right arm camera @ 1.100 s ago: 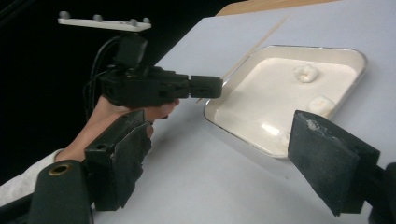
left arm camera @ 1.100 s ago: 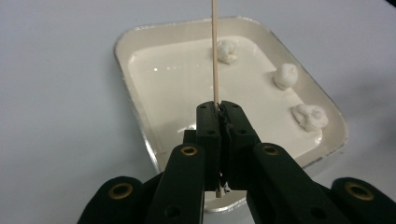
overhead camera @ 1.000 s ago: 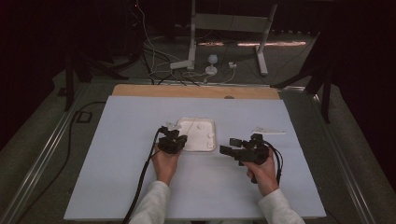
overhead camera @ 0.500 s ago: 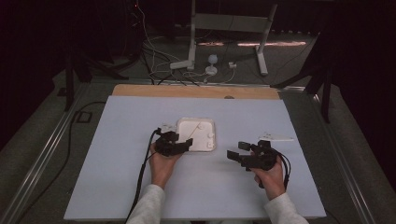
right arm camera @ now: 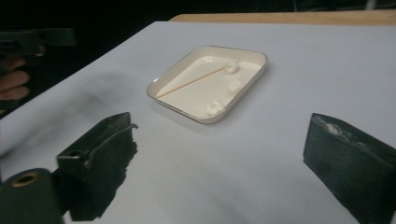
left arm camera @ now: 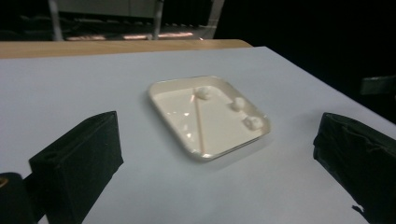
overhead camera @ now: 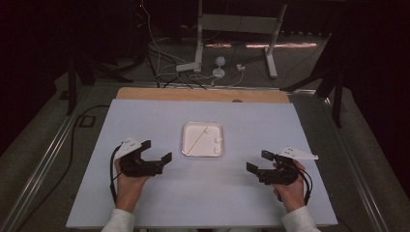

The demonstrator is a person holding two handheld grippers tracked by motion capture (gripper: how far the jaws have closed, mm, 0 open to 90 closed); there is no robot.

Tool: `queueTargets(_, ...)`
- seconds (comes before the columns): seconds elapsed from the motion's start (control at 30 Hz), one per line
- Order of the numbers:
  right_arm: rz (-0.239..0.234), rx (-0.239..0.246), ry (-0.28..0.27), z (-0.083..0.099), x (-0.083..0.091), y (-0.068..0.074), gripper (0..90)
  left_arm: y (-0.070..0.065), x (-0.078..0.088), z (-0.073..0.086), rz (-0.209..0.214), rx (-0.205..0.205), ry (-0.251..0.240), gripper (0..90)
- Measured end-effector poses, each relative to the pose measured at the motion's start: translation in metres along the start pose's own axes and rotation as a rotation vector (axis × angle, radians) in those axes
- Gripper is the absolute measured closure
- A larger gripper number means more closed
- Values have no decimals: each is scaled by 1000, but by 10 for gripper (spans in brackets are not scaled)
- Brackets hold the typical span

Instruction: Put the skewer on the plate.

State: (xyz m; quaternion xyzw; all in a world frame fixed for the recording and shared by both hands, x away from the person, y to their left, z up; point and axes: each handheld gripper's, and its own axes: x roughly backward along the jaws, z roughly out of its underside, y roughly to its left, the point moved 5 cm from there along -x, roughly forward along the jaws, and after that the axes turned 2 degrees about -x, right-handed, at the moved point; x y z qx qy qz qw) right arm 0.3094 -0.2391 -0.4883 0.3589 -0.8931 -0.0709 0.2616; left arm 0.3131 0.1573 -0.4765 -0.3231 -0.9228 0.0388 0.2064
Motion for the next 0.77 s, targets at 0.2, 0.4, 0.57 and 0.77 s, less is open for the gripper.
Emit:
queueTargets(0.2, 23, 25, -19, 4, 4, -1, 18, 19, 30, 9, -44, 2, -68, 5)
queueTargets(0.4, 49, 36, -50, 6, 11, -4, 2, 27, 47, 14, -65, 5, -110, 5)
queueTargets(0.57, 75, 47, -66, 9, 18, -11, 0, 29, 58, 15, -85, -8, -134, 6)
queueTargets(0.77, 84, 43, -65, 11, 18, -15, 0, 32, 63, 14, -107, -10, -143, 5)
